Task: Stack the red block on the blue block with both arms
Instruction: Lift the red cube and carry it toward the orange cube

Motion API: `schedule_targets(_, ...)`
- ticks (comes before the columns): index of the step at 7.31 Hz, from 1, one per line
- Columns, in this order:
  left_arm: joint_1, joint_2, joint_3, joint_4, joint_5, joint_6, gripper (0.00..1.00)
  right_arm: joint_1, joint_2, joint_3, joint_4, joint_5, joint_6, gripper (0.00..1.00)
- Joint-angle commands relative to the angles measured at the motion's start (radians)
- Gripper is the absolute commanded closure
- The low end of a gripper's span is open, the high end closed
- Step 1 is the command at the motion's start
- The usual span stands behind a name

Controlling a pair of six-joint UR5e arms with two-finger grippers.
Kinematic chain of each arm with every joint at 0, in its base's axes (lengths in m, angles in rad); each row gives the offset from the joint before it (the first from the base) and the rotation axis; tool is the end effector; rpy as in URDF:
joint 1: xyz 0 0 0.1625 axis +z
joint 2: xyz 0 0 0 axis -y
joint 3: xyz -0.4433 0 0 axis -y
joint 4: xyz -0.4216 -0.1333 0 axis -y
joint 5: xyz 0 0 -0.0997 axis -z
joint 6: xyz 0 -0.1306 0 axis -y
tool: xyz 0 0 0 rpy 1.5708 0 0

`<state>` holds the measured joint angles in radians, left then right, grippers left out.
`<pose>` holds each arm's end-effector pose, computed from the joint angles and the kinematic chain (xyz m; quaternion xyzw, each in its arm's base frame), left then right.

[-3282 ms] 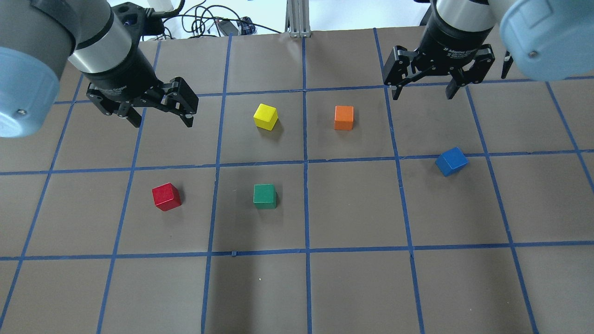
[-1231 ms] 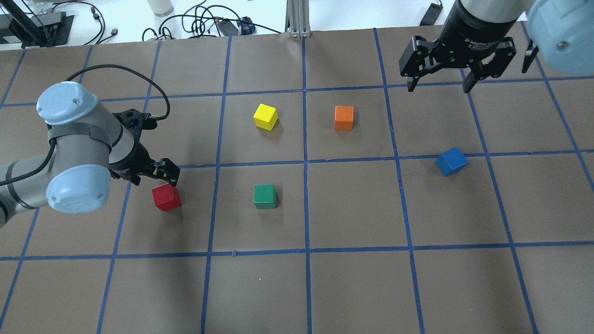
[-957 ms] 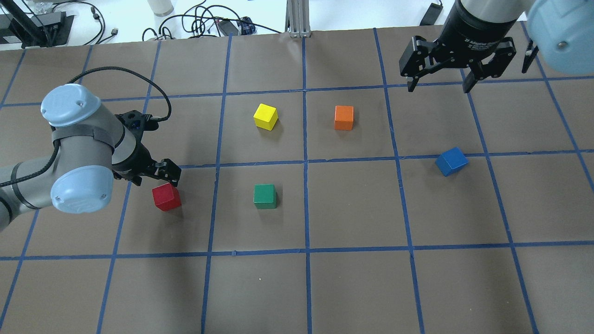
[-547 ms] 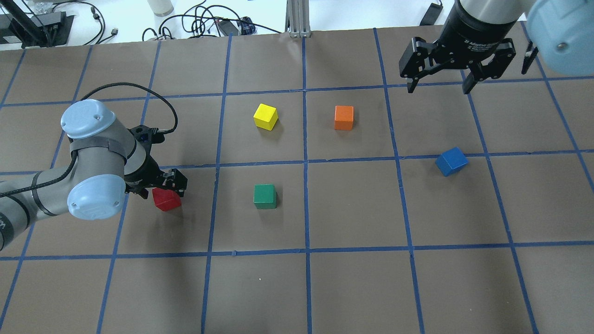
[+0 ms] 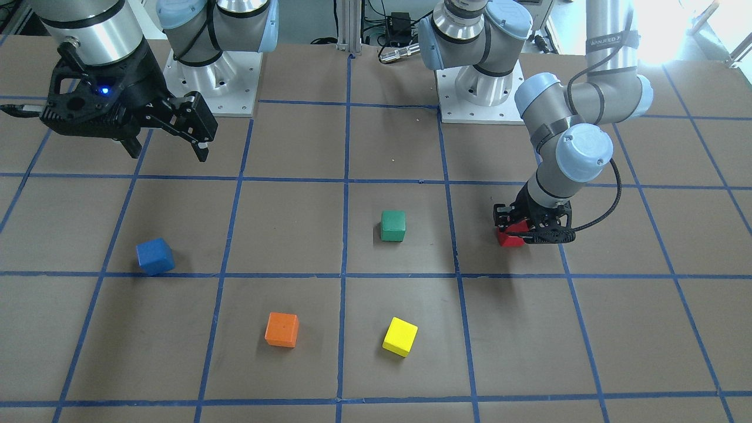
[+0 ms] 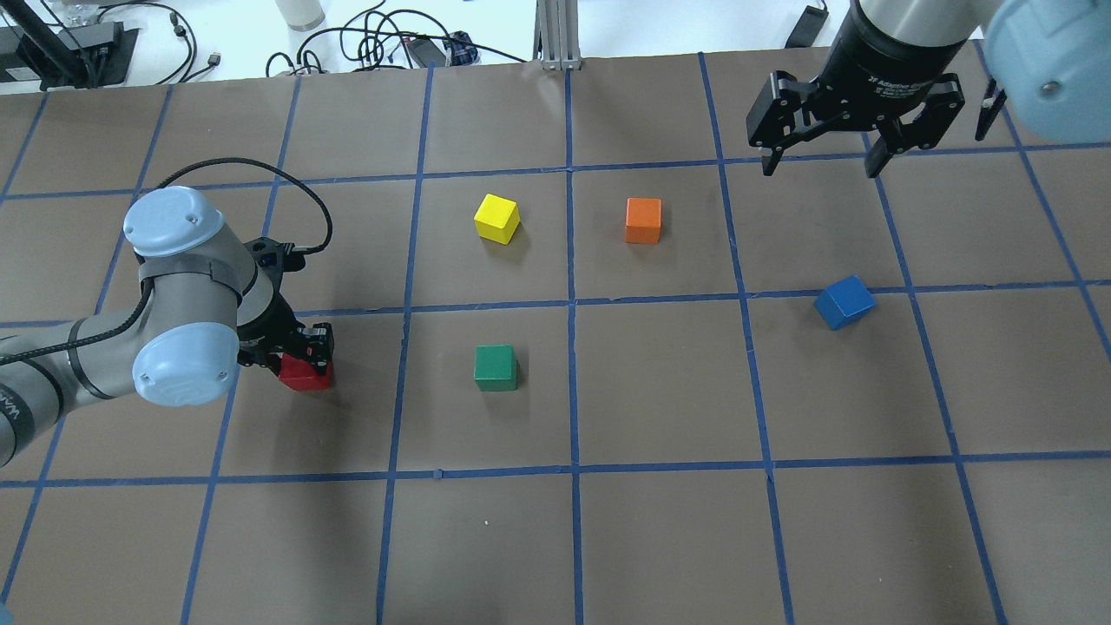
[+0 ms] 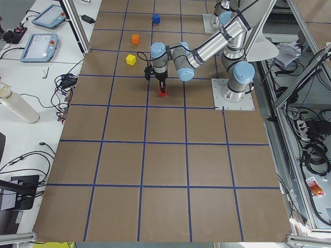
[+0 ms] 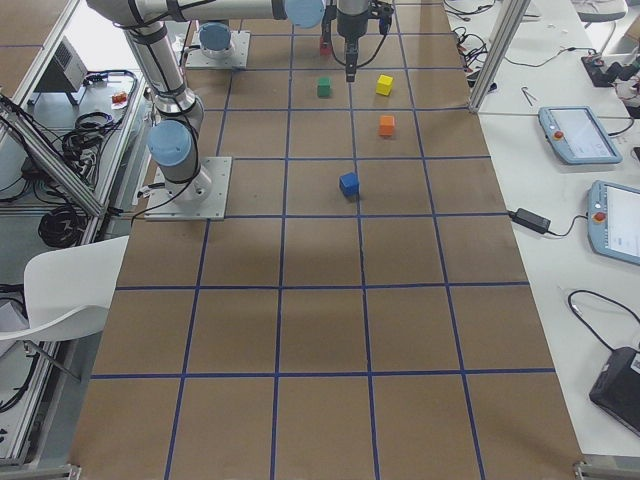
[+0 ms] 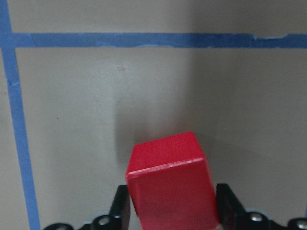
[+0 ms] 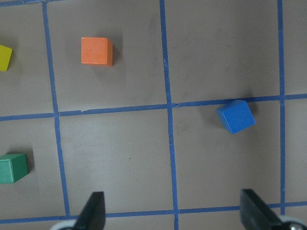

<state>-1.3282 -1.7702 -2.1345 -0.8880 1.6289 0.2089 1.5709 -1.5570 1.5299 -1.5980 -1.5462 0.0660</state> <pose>-0.0064 -0.4975 0.1677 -0.0157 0.9987 0.0456 0.0193 0.1366 -0.5342 0.4922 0.0326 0.9990 -0.0267 0.0132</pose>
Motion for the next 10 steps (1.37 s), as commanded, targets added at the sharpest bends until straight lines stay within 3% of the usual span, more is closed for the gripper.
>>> schedule_targets(1,-0.029,0.006,0.122,-0.020,0.000,0.000,0.75,0.001,-0.002,0.003,0.000,0.000,0.000,0.00)
schedule_targets(4,-0.289,-0.052,0.413,-0.173,-0.039,-0.170,0.81,0.001,-0.006,0.007,0.001,0.000,0.000,0.00)
schedule_targets(7,-0.547,-0.200,0.555,-0.172,-0.087,-0.432,0.81,0.001,-0.006,0.007,0.001,0.000,0.000,0.00)
schedule_targets(9,-0.638,-0.315,0.678,-0.184,-0.115,-0.518,0.81,0.001,-0.006,0.007,0.001,-0.002,0.000,0.00)
schedule_targets(10,-0.669,-0.357,0.694,-0.183,-0.113,-0.529,0.81,-0.002,-0.011,0.009,0.003,-0.002,0.000,0.00)
